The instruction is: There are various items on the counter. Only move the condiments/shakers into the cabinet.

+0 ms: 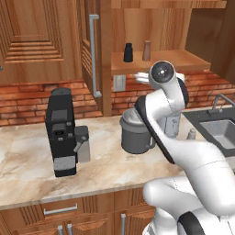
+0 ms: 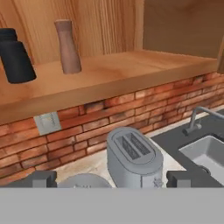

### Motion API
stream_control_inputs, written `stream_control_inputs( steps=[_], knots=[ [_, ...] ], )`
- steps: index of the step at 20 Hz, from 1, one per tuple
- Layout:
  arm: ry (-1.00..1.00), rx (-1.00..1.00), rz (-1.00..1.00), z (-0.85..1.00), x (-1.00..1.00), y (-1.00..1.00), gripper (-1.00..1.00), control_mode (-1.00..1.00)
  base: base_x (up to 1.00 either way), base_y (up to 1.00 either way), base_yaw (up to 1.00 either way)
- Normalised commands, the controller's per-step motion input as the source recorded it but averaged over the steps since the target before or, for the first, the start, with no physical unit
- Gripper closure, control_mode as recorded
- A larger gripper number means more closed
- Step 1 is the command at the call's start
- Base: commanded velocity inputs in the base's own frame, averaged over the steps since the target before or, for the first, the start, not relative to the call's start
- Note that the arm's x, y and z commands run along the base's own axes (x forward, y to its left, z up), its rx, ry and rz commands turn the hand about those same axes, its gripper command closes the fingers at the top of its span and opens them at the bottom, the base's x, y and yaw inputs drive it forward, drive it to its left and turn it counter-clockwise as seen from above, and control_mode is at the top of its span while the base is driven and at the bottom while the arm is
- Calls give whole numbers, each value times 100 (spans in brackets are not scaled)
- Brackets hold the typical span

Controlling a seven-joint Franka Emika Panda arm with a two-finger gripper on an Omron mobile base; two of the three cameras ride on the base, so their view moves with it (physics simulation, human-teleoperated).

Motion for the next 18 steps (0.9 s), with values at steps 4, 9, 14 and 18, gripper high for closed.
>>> stream_control_inputs(
  steps=[4,9,14,18],
  knots=[
    [1,22,-9,-49,-100,-95,-100,-100,0,0,0],
    [9,21,-4,-58,-100,-98,-100,-100,0,0,0],
    [6,12,0,-71,-100,-93,-100,-100,0,0,0],
    [-5,0,11,-36,-61,-52,-100,-100,0,0,0]
  ],
)
